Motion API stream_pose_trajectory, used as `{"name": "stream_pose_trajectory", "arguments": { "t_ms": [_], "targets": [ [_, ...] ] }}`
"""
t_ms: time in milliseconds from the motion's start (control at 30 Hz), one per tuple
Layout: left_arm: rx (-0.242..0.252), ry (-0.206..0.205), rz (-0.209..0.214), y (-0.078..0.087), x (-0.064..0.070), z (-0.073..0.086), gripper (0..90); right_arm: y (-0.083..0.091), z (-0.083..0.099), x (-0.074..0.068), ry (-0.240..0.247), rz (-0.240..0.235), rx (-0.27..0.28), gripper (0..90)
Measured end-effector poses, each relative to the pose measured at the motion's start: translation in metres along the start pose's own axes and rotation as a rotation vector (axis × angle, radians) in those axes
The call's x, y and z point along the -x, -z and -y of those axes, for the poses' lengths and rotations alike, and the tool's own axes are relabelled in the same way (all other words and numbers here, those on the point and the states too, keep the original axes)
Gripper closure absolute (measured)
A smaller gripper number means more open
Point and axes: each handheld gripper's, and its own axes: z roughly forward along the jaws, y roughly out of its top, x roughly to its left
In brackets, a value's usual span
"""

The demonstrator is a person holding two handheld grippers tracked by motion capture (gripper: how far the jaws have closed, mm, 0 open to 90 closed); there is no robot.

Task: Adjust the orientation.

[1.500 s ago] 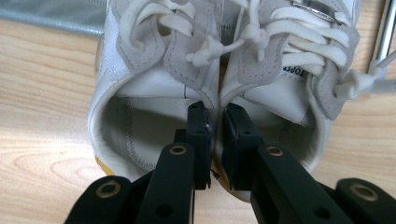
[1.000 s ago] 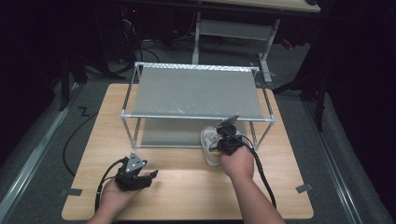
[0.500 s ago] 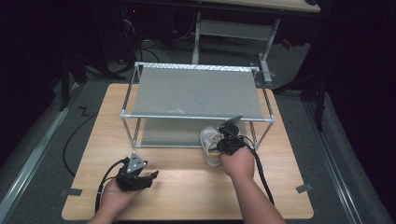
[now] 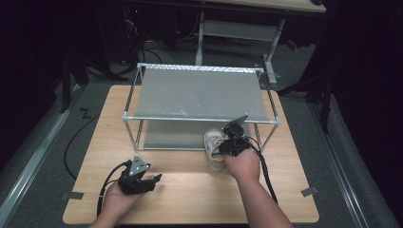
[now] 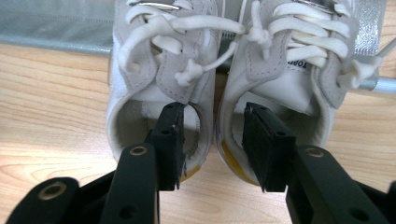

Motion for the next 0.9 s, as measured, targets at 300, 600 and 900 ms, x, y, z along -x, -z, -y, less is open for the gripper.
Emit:
{"name": "stream_pose_trajectory", "arguments": {
  "t_ms": [300, 600, 900],
  "targets": [
    [-0.004, 0.0, 0.0, -0.0006, 0.0002, 0.0, 40.9, 0.0065, 0.0007, 0.0017, 0.012, -0.02, -0.034, 56.9],
    [-0.002, 0.003, -0.001, 0.0, -0.0006, -0.0002, 40.9, 0.0081, -0.0006, 0.0008, -0.002, -0.028, -0.058, 57.0],
    [0.005, 0.007, -0.001, 0.0011, -0.0008, -0.0009, 40.8, 0.0104, -0.0001, -0.0008, -0.022, -0.023, -0.077, 58.7]
  ]
}}
